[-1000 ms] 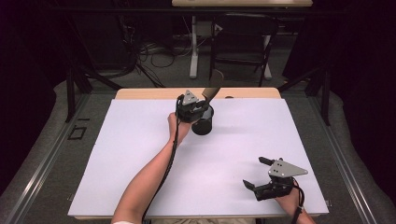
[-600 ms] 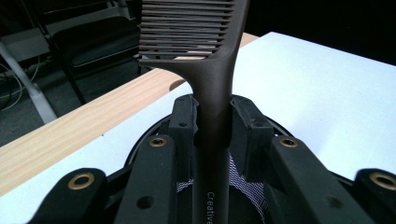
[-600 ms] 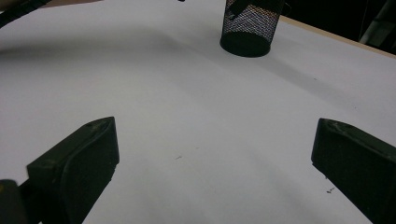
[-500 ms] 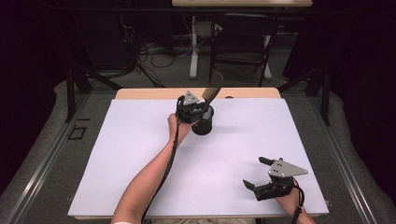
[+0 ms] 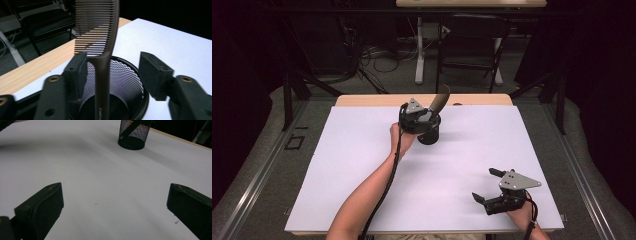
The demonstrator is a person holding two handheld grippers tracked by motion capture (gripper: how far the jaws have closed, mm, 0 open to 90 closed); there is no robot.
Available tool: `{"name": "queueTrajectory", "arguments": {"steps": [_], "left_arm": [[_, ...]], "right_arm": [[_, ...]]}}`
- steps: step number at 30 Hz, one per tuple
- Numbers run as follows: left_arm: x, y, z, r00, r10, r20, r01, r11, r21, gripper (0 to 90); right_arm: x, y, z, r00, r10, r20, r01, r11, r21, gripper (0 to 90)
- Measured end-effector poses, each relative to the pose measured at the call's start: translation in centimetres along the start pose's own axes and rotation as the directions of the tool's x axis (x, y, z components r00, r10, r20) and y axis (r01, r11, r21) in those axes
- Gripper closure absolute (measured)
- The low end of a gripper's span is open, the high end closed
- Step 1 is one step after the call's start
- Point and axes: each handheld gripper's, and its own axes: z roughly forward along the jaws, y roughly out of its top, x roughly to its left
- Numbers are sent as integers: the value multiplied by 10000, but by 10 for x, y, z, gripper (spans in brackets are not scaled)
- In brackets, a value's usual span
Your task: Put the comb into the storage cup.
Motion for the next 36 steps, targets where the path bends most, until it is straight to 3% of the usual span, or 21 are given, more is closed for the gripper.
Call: {"name": "queueTrajectory", "arguments": {"steps": [14, 36], "left_arm": [[-13, 8, -18, 9980, 379, 503, -406, 9978, 532, 166], [-14, -1, -56, 9980, 490, 397, -525, 9943, 933, 5]], "right_arm": [[0, 0, 0, 10000, -3, -17, 3, 10000, -8, 4], [0, 0, 1, 10000, 72, -22, -72, 10000, 30, 5]]}}
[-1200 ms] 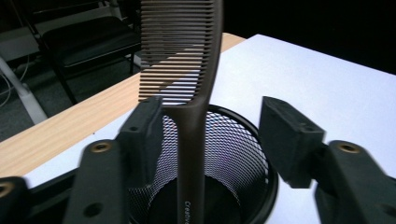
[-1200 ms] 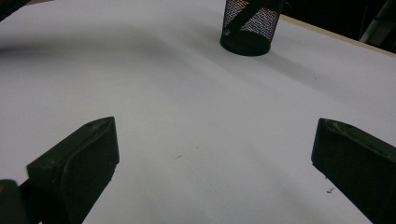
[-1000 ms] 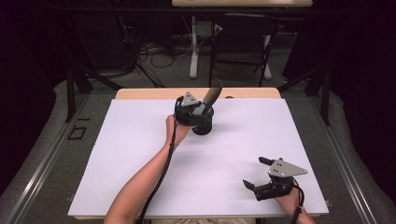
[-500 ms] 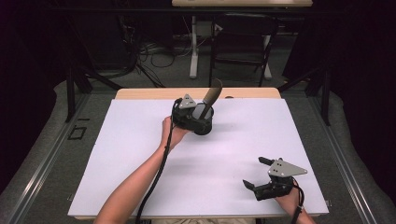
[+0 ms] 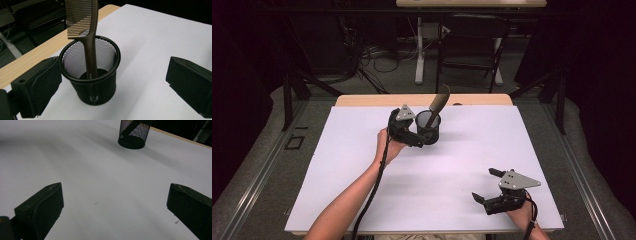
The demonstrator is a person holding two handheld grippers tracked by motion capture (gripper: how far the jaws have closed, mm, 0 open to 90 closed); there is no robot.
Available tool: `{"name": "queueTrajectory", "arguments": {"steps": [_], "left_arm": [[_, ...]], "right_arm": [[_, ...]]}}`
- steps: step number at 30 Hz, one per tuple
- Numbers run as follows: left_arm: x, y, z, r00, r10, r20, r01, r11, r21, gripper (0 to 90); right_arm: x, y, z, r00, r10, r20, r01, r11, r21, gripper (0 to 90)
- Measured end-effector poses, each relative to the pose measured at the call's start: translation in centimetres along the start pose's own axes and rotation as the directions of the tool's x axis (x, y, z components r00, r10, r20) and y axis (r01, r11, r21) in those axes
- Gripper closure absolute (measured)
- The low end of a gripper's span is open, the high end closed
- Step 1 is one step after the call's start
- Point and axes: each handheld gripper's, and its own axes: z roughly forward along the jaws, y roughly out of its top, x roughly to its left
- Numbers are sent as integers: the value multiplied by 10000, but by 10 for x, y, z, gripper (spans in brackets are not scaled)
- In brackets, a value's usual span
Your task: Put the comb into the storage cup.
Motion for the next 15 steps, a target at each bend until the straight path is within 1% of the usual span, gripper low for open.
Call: {"name": "queueTrajectory", "arguments": {"steps": [5, 8, 11, 15], "left_arm": [[0, -4, -7, 10000, 11, 29, -11, 10000, 99, 2], [-1, -8, -12, 9997, -81, 211, 78, 9999, 137, 2], [-2, -11, -17, 9999, 12, 136, -14, 9999, 159, 2], [-2, -16, -25, 10000, -38, 51, 37, 9999, 134, 2]], "right_arm": [[0, 0, 0, 10000, -10, 6, 10, 10000, -14, 5], [0, 0, 0, 10000, -1, -6, 1, 10000, 13, 5], [0, 0, 0, 10000, 4, 9, -4, 10000, -11, 5], [0, 0, 0, 10000, 17, 13, -17, 10000, -2, 5]]}}
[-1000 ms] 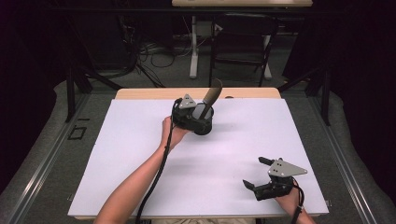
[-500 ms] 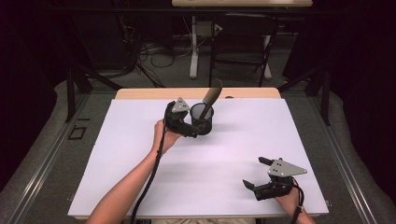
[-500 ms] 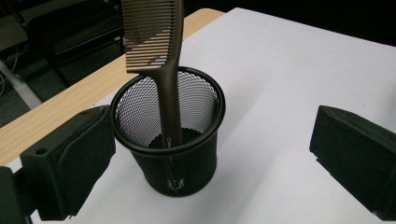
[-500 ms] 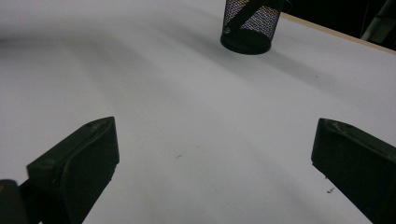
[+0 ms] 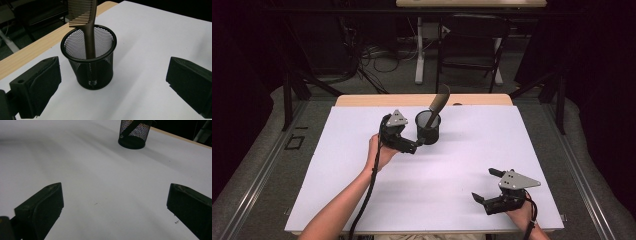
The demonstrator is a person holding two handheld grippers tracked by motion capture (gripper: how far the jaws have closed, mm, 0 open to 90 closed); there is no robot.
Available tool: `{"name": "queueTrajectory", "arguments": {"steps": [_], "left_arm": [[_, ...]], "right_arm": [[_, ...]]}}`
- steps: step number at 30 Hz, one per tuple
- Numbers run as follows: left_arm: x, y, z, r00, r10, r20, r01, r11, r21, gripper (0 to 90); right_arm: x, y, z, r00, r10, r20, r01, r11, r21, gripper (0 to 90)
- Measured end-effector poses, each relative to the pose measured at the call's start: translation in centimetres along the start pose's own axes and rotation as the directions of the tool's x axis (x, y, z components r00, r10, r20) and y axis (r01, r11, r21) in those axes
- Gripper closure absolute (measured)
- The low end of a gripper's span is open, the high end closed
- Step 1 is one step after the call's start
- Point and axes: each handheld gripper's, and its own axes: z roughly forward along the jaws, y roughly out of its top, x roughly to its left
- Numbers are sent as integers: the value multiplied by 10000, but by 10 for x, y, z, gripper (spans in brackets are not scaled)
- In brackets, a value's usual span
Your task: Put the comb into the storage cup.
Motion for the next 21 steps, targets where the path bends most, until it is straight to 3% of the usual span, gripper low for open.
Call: {"name": "queueTrajectory", "arguments": {"steps": [21], "left_arm": [[-3, -19, -31, 9997, -1, -262, 1, 10000, 11, 2]], "right_arm": [[0, 0, 0, 10000, 8, 14, -8, 10000, 23, 5]]}}
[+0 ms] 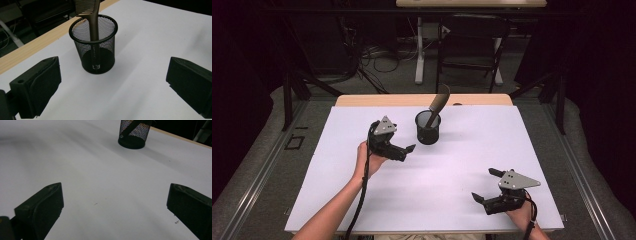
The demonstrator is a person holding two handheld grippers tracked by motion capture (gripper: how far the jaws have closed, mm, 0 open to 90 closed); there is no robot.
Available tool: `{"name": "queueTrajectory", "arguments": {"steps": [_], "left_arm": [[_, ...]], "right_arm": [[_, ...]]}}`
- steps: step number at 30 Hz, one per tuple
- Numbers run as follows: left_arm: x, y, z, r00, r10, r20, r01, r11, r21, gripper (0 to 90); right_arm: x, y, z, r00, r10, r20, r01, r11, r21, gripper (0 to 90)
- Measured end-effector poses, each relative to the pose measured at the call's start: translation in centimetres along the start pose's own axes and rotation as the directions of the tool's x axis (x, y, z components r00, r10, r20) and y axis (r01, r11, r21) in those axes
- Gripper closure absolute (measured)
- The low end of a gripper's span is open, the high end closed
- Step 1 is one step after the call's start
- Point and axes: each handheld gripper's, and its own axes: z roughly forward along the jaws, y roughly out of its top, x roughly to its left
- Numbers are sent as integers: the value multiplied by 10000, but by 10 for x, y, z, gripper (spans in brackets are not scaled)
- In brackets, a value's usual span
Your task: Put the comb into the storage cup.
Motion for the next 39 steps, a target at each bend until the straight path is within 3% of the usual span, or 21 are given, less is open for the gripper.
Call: {"name": "queueTrajectory", "arguments": {"steps": [32, 39], "left_arm": [[-12, -42, -48, 9986, -299, -430, 288, 9992, -279, 2], [-16, -54, -59, 9974, -570, -445, 547, 9972, -519, 2]], "right_arm": [[-1, 0, -1, 10000, 53, 39, -53, 10000, 57, 5], [1, 0, 1, 10000, -4, -35, 4, 10000, 90, 5]]}}
